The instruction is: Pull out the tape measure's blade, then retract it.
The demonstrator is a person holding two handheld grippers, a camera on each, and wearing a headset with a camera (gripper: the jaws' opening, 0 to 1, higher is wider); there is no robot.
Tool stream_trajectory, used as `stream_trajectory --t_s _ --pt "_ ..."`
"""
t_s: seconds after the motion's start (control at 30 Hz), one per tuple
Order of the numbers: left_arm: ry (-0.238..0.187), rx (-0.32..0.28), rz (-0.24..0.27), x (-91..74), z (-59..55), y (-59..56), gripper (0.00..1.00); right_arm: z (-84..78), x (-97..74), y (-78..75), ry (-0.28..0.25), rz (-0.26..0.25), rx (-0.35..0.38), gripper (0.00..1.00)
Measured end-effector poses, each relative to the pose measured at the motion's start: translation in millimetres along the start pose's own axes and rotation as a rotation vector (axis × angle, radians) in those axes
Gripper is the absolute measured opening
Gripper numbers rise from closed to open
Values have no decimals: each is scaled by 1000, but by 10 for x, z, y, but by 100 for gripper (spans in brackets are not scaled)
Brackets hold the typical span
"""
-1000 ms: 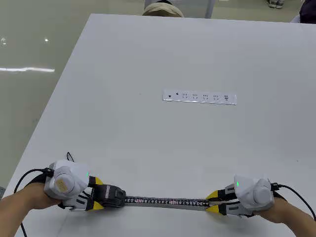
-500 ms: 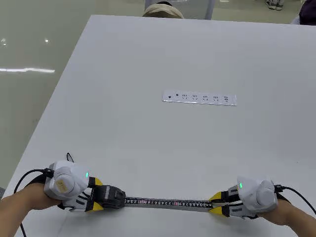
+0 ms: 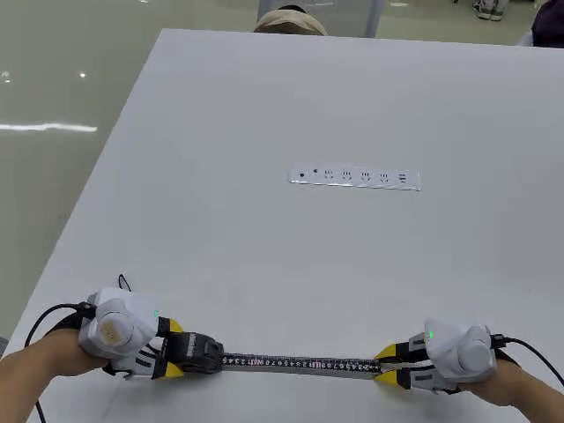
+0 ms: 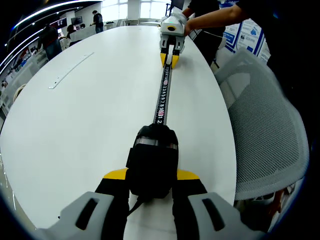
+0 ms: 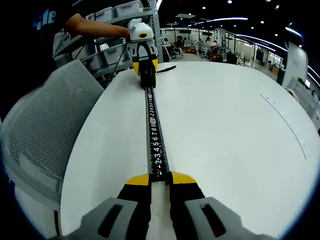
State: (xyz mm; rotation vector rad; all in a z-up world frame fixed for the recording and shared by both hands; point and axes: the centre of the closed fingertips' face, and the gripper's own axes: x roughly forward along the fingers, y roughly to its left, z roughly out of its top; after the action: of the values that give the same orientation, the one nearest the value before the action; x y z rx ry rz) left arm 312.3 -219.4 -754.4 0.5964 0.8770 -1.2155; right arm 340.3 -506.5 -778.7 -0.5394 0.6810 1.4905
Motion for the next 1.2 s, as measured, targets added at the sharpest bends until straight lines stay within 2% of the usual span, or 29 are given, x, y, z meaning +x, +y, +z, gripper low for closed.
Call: stream_trajectory --t_s 0.27,0.33,0.53,0.73,0.97,1.1,1.2 --pt "0 1 -4 3 6 -3 29 1 6 29 24 -7 -32 13" --pt "1 -2 -3 5 5 -2 30 3 -13 -5 33 -36 -27 14" --pt "4 5 -9 18 -6 -2 30 -51 -58 1 45 -53 -34 17" --pt "40 42 -13 100 -57 -15 32 -19 -103 5 41 -73 -31 21" --pt "28 31 -18 101 -40 -19 33 -21 -128 12 45 -92 -22 26" --pt "0 22 -6 62 32 -1 34 -34 -143 22 47 -111 -4 28" --pt "-2 23 1 57 26 13 36 -36 -152 41 50 -119 0 30"
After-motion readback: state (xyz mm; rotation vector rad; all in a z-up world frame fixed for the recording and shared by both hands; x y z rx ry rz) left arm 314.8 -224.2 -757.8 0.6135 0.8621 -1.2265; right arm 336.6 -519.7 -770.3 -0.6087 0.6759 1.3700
